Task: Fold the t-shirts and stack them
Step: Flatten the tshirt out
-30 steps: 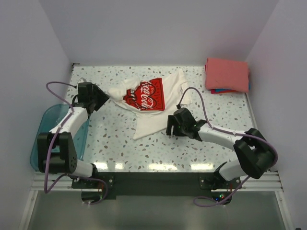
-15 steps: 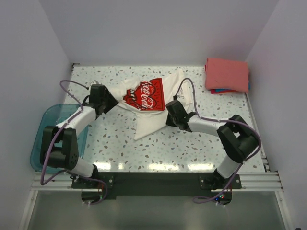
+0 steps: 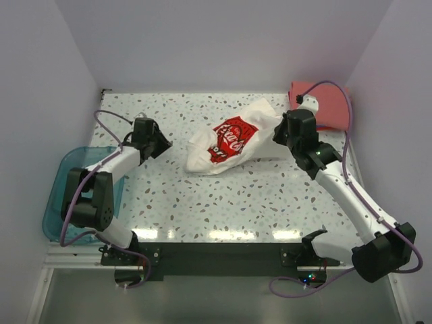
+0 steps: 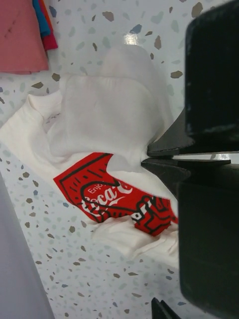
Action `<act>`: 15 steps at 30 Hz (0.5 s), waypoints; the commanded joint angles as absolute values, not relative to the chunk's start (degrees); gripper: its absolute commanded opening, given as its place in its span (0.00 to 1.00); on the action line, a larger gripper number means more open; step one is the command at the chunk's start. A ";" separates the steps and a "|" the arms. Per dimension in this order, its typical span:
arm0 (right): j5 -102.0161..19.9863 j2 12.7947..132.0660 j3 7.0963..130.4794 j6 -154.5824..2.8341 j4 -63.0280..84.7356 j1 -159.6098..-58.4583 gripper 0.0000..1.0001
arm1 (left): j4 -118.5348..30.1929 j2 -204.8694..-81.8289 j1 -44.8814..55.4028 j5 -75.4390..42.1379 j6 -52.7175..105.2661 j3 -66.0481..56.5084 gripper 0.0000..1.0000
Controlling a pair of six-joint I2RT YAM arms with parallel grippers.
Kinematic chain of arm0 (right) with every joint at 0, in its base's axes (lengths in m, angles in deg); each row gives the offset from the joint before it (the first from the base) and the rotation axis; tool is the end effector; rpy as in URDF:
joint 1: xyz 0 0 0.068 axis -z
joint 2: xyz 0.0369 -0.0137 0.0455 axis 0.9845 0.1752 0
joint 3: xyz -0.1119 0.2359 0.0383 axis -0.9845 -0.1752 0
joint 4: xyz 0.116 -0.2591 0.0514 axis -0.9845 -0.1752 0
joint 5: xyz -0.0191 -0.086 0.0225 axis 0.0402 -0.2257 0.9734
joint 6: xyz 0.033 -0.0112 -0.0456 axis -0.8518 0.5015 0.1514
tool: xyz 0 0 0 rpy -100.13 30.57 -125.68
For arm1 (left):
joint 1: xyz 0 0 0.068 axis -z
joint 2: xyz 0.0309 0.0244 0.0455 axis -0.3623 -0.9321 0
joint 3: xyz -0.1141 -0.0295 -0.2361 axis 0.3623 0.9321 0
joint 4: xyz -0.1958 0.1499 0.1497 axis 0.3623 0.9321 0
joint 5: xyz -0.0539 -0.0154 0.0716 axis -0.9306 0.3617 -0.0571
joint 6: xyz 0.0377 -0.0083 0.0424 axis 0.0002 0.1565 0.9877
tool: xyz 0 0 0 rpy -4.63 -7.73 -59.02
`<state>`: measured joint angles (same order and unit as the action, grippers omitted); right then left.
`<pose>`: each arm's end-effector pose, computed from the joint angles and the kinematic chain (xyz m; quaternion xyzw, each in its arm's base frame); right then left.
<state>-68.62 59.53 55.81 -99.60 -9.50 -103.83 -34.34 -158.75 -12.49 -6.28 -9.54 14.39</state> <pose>0.2834 0.1106 0.3334 0.1394 0.8307 0.1062 0.5284 0.3529 -0.0528 0.1661 -0.3128 0.8710 -0.1630 0.3419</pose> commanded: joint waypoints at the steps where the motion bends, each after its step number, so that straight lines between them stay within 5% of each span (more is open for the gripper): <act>1: -68.17 61.66 57.84 -95.25 -15.62 -103.99 0.00 | -41.00 -158.82 -10.26 -12.42 -7.86 14.31 0.48; 5: -67.99 61.84 57.31 -94.99 -15.62 -103.99 0.00 | -44.00 -158.82 -5.44 -16.48 -3.64 13.79 0.66; 15: -66.24 62.36 56.96 -94.64 -15.27 -103.99 0.00 | -42.33 -157.50 6.79 -10.68 7.35 13.87 0.65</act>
